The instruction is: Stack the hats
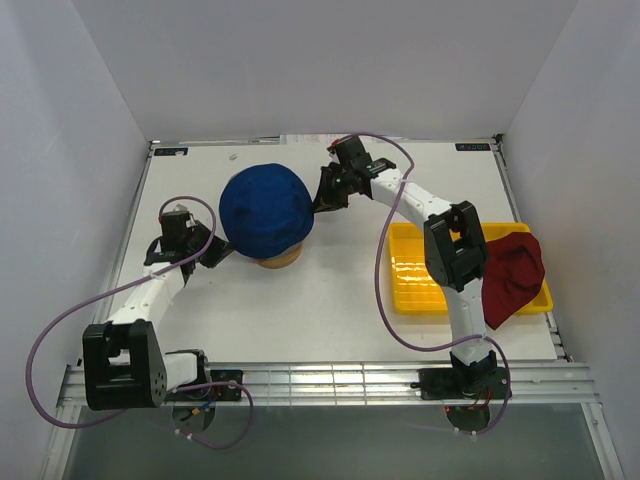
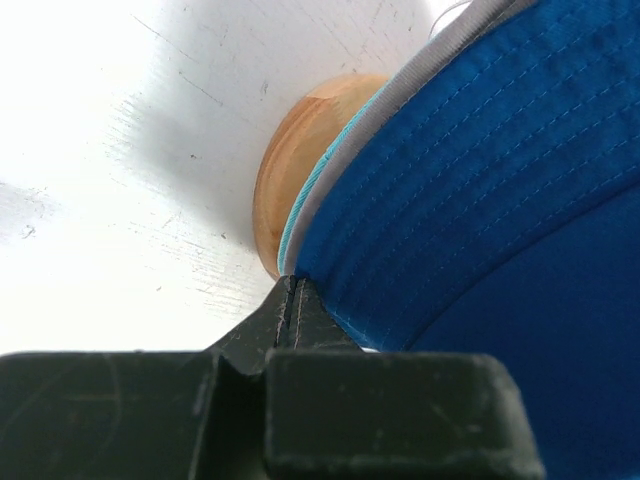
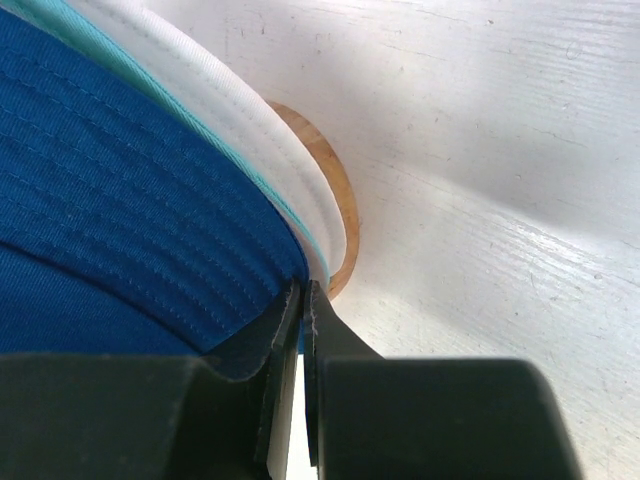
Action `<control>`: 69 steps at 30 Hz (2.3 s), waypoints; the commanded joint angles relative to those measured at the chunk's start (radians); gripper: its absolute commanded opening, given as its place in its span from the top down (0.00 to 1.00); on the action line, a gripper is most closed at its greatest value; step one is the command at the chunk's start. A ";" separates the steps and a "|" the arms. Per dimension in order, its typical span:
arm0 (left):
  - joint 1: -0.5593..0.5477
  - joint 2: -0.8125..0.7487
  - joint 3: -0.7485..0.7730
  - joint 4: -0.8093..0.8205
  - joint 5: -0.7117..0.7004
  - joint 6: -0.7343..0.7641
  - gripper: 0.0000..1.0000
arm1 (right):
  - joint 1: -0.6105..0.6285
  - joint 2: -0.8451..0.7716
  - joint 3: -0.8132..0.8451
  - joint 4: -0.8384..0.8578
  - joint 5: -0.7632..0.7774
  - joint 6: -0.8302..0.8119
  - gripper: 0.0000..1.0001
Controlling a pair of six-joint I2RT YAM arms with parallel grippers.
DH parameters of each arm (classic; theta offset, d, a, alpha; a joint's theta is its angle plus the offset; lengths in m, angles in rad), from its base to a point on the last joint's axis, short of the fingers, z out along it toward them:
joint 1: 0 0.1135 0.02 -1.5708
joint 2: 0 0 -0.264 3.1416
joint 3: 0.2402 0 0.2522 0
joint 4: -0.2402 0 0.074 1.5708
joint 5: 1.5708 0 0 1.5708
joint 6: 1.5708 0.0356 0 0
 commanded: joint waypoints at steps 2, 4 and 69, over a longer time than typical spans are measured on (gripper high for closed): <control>0.006 0.000 -0.044 -0.061 -0.051 0.015 1.00 | -0.029 0.032 0.027 -0.066 0.070 -0.057 0.92; 0.006 -0.012 -0.032 -0.065 -0.051 0.016 1.00 | -0.029 0.033 0.040 -0.073 0.065 -0.062 0.92; 0.117 0.282 0.286 0.312 0.329 -0.028 0.65 | -0.087 0.185 0.298 0.016 -0.306 -0.145 0.92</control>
